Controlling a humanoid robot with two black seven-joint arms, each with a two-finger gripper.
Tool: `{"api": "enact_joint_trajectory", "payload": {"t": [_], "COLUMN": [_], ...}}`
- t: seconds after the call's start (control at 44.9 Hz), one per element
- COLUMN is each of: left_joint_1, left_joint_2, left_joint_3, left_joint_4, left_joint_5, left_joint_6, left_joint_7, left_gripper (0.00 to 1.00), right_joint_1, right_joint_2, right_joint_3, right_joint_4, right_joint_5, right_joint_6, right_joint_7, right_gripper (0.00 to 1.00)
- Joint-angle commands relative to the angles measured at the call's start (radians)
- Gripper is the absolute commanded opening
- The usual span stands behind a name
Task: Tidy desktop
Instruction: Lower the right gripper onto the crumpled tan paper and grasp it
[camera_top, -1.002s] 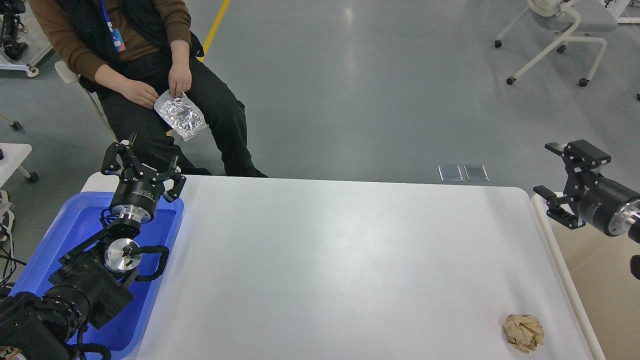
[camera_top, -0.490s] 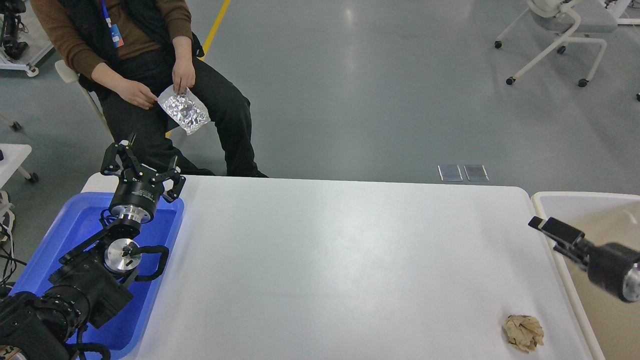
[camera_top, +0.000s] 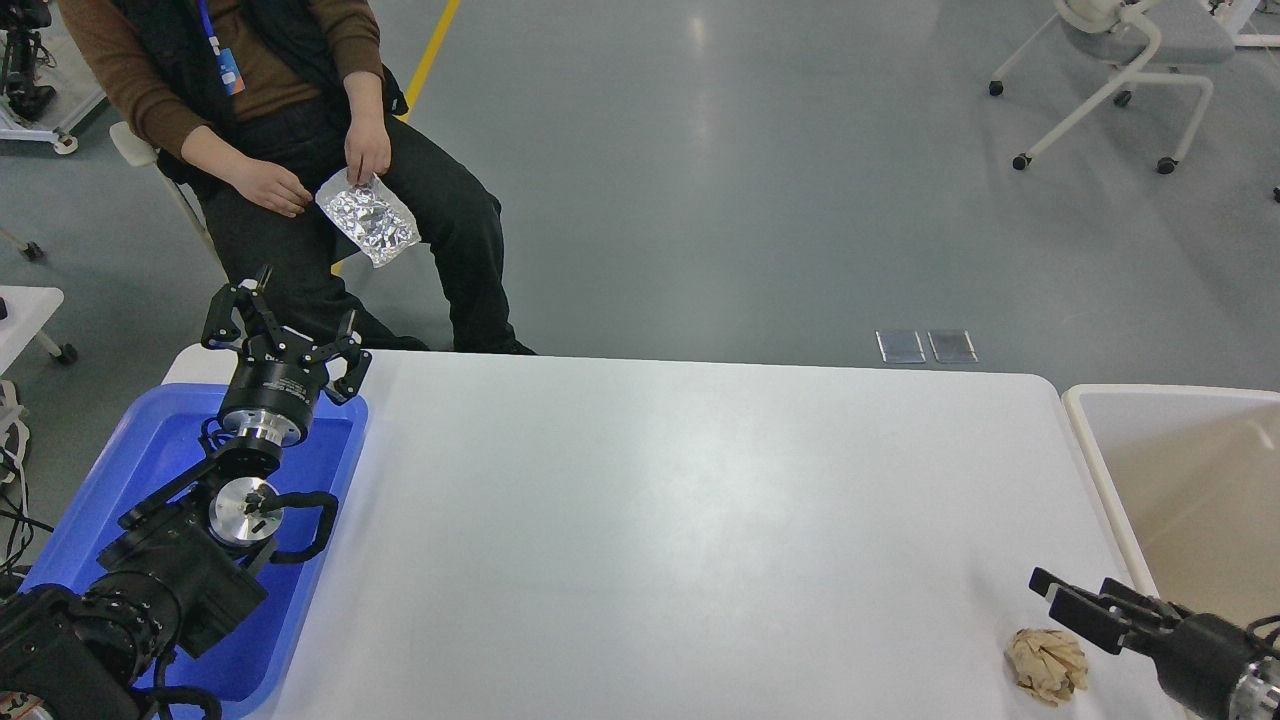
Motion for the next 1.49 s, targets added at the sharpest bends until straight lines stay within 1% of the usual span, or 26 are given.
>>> {"api": "enact_joint_trajectory", "payload": {"t": [0.0,0.2,0.512,0.735,0.913,1.047,1.114,1.181,1.248,1.314,1.337,1.403,1.426,1.47], "left_joint_1": [0.000,0.000,0.000,0.000,0.000,0.000,0.000,0.000,0.000,0.000,0.000,0.000,0.000,0.000], "left_joint_2": [-0.001,0.001,-0.001,-0.001,-0.001,-0.001,0.001,0.001,-0.001,-0.001,-0.001,-0.001,-0.001,-0.001], "left_joint_3": [0.000,0.000,0.000,0.000,0.000,0.000,0.000,0.000,0.000,0.000,0.000,0.000,0.000,0.000], "left_joint_4": [0.000,0.000,0.000,0.000,0.000,0.000,0.000,0.000,0.000,0.000,0.000,0.000,0.000,0.000], "left_joint_5": [0.000,0.000,0.000,0.000,0.000,0.000,0.000,0.000,0.000,0.000,0.000,0.000,0.000,0.000], "left_joint_6": [0.000,0.000,0.000,0.000,0.000,0.000,0.000,0.000,0.000,0.000,0.000,0.000,0.000,0.000], "left_joint_7": [0.000,0.000,0.000,0.000,0.000,0.000,0.000,0.000,0.000,0.000,0.000,0.001,0.000,0.000], "left_gripper": [1.00,1.00,1.00,1.00,1.00,1.00,1.00,1.00,1.00,1.00,1.00,1.00,1.00,1.00], "right_joint_1": [-0.030,-0.058,-0.062,-0.070,-0.071,-0.071,-0.071,-0.071,-0.073,-0.073,-0.071,-0.073,-0.073,-0.073], "right_joint_2": [0.052,0.130,0.181,0.248,0.270,0.277,0.277,0.277,0.279,0.280,0.282,0.291,0.293,0.296], "right_joint_3": [-0.061,-0.061,-0.061,-0.067,-0.116,-0.133,-0.133,-0.133,-0.140,-0.160,-0.165,-0.176,-0.176,-0.177], "right_joint_4": [-0.036,-0.143,-0.201,-0.306,-0.355,-0.378,-0.379,-0.379,-0.379,-0.385,-0.390,-0.407,-0.411,-0.419], "right_joint_5": [-0.043,-0.070,-0.070,-0.072,-0.070,-0.070,-0.069,-0.069,-0.069,-0.069,-0.069,-0.064,-0.063,-0.063], "right_joint_6": [-0.099,-0.131,-0.134,-0.137,-0.171,-0.177,-0.177,-0.177,-0.175,-0.174,-0.174,-0.175,-0.175,-0.175], "right_joint_7": [0.006,0.026,0.029,0.063,0.080,0.100,0.100,0.100,0.100,0.098,0.098,0.098,0.098,0.098], "right_gripper": [1.00,1.00,1.00,1.00,0.98,0.96,0.91,0.82,0.65,0.41,0.37,0.31,0.26,0.13]}}
